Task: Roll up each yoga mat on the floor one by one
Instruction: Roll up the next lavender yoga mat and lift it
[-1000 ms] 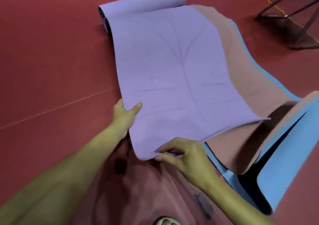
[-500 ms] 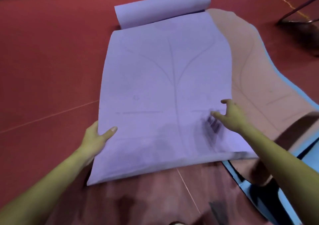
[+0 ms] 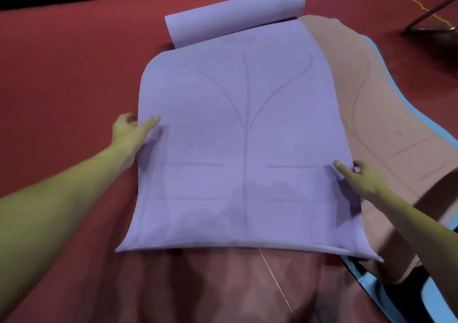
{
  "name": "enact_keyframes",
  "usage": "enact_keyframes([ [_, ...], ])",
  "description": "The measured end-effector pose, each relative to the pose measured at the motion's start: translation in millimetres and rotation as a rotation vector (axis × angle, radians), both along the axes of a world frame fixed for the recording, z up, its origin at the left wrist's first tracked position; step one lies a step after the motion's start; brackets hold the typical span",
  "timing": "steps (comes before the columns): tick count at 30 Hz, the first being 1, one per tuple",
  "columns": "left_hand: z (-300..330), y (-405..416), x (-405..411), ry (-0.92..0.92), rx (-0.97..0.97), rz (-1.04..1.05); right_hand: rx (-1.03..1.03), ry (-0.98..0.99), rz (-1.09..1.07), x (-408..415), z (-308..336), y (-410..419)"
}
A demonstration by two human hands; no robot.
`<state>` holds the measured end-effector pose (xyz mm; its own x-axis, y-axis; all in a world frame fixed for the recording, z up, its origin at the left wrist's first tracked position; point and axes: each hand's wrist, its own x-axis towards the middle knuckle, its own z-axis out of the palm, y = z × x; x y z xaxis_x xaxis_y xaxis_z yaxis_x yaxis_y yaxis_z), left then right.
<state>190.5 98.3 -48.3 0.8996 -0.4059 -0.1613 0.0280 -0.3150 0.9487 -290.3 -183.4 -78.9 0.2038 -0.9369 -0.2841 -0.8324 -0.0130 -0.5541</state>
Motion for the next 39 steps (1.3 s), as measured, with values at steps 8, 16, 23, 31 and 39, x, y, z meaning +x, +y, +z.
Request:
enact_keyframes([
  [8,19.5,-39.3,41.2,-0.105,0.063,0.047,-0.127,-0.088,-0.078,20.3,21.2,-22.9],
  [16,-10.2,4.8,55.9,0.131,0.118,0.087,-0.068,-0.139,0.181,58.5,24.2,-23.8],
  [23,-19.4,69.1,77.0,0.152,0.194,0.106,0.149,-0.345,-0.014,112.6,33.2,-1.7],
  [31,-60.7,166.9,70.3,0.134,0.326,0.151,-0.025,-0.389,0.203,165.8,24.4,33.6],
  [39,-71.8,223.3,96.0,0.224,0.219,0.348,-0.025,-0.308,0.218,227.3,-7.4,66.5],
])
